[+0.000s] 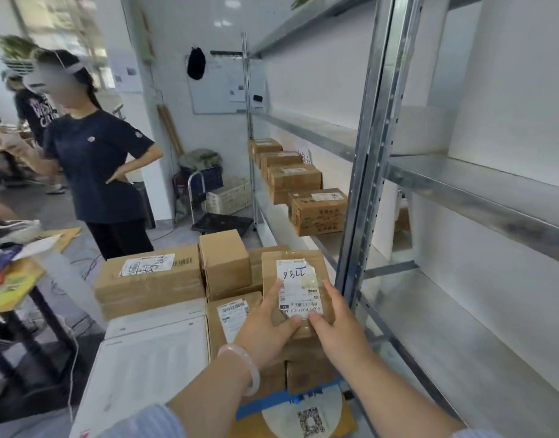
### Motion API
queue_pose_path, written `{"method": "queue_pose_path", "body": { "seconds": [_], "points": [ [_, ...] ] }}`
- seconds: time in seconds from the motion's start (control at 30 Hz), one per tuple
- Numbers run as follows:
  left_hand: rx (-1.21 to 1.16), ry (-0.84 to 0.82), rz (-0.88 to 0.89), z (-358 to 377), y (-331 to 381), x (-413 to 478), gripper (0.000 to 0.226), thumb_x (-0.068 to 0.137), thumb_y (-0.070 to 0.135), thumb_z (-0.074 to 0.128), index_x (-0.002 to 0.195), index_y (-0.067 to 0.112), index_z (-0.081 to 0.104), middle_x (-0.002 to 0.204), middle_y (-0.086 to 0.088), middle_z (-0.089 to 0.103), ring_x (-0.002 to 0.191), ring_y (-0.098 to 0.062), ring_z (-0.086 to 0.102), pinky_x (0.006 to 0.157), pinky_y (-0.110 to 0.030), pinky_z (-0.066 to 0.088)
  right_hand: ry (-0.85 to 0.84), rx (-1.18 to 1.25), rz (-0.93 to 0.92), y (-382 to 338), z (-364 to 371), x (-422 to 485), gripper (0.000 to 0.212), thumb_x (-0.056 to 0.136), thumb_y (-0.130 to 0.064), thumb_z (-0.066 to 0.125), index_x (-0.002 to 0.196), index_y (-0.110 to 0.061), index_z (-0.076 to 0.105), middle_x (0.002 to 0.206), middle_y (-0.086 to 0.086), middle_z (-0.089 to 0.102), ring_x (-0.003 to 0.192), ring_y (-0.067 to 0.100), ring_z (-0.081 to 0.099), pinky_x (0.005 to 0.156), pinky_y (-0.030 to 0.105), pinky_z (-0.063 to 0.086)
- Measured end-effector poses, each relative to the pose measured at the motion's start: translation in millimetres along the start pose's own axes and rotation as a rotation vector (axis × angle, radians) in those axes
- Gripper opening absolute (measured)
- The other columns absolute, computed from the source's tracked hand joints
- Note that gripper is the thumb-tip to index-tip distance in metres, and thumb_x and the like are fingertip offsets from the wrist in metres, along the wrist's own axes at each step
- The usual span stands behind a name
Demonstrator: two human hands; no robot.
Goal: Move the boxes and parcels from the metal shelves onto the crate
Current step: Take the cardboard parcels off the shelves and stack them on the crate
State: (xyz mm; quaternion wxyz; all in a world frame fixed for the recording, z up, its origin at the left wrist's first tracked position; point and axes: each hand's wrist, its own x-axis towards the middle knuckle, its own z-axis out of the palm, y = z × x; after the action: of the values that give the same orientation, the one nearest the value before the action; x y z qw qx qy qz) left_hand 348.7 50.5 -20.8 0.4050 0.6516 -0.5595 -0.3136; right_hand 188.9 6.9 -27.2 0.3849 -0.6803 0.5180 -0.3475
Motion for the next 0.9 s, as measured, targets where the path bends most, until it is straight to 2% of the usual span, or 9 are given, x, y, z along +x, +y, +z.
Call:
{"method": "queue_pose_path", "body": {
  "seconds": [0.13,0.23,0.43,0.53,0.63,0.67,0.7,0.8,0.9],
  "points": [
    [0.002,0.003,-0.001,-16.4,-13.0,25.4,0.082,0.088,0.042,0.064,0.149,0.043,0.009,0.149,0.007,0.034,0.137,-0.012,0.031,0.114,-0.038,0.028,0.036,0.013,0.031,-6.5,23.6,21.7,0.064,0.094,-0.036,0.055,0.146,-0.051,0.02,0.129,-0.022,0.04,0.11,-0.001,0.037,0.089,0.023,0.033],
    [-0.007,0.017,-0.005,-19.5,-21.5,43.3,0.084,0.086,0.046,0.063,0.149,0.044,0.006,0.15,0.007,0.028,0.138,-0.01,0.025,0.111,-0.031,0.025,0.027,0.017,0.051,-8.9,26.4,46.0,0.063,0.095,-0.033,0.055,0.146,-0.049,0.023,0.124,-0.023,0.042,0.105,0.0,0.043,0.083,0.019,0.037],
    [0.031,0.039,-0.054,-22.4,-39.1,84.0,0.078,0.087,0.051,0.058,0.148,0.047,0.01,0.157,0.005,0.018,0.144,-0.009,0.013,0.117,-0.038,0.021,-0.006,-0.001,0.084,-2.6,34.9,103.2,0.062,0.095,-0.034,0.055,0.146,-0.049,0.023,0.121,-0.026,0.044,0.097,-0.002,0.047,0.067,0.009,0.034],
    [0.102,0.077,-0.039,-24.7,-41.4,104.5,0.072,0.09,0.048,0.055,0.149,0.043,0.015,0.158,0.006,0.017,0.145,-0.006,0.008,0.116,-0.03,0.016,-0.034,-0.002,0.094,3.0,38.6,134.3,0.062,0.095,-0.034,0.055,0.146,-0.048,0.023,0.123,-0.027,0.041,0.094,-0.004,0.043,0.062,0.009,0.033],
    [0.183,0.104,-0.023,-31.5,-40.6,126.4,0.066,0.091,0.05,0.053,0.148,0.044,0.02,0.157,0.009,0.017,0.143,-0.006,0.012,0.114,-0.025,0.017,-0.072,-0.007,0.084,4.5,39.9,172.0,0.062,0.095,-0.034,0.055,0.147,-0.048,0.023,0.127,-0.025,0.043,0.091,-0.004,0.045,0.053,0.01,0.038],
    [0.232,0.114,-0.021,-34.8,-41.3,133.6,0.065,0.091,0.051,0.052,0.147,0.044,0.022,0.156,0.011,0.019,0.143,-0.007,0.014,0.114,-0.026,0.017,-0.082,-0.005,0.08,5.3,40.8,184.3,0.062,0.095,-0.034,0.055,0.147,-0.048,0.023,0.13,-0.023,0.045,0.094,-0.003,0.046,0.055,0.01,0.039],
    [0.287,0.132,-0.021,-38.5,-42.3,140.3,0.063,0.091,0.051,0.051,0.147,0.044,0.024,0.155,0.012,0.021,0.142,-0.009,0.017,0.114,-0.027,0.018,-0.09,-0.006,0.077,6.3,42.3,196.1,0.063,0.095,-0.034,0.055,0.147,-0.047,0.023,0.135,-0.021,0.045,0.101,0.0,0.048,0.064,0.01,0.04],
    [0.521,0.24,-0.011,-47.2,-48.8,155.0,0.055,0.093,0.05,0.047,0.144,0.042,0.031,0.152,0.013,0.03,0.136,-0.014,0.029,0.11,-0.029,0.025,-0.134,-0.075,0.076,12.0,49.0,227.5,0.064,0.094,-0.036,0.055,0.148,-0.045,0.022,0.147,-0.012,0.042,0.125,0.016,0.047,0.093,0.03,0.043],
    [0.744,0.311,-0.002,-51.7,-58.1,166.1,0.055,0.092,0.053,0.04,0.144,0.041,0.03,0.151,0.012,0.033,0.136,-0.015,0.03,0.11,-0.034,0.027,-0.198,-0.109,0.083,16.4,59.1,252.5,0.065,0.094,-0.038,0.055,0.148,-0.045,0.021,0.15,-0.009,0.04,0.132,0.02,0.042,0.102,0.038,0.039]
  ]
}}
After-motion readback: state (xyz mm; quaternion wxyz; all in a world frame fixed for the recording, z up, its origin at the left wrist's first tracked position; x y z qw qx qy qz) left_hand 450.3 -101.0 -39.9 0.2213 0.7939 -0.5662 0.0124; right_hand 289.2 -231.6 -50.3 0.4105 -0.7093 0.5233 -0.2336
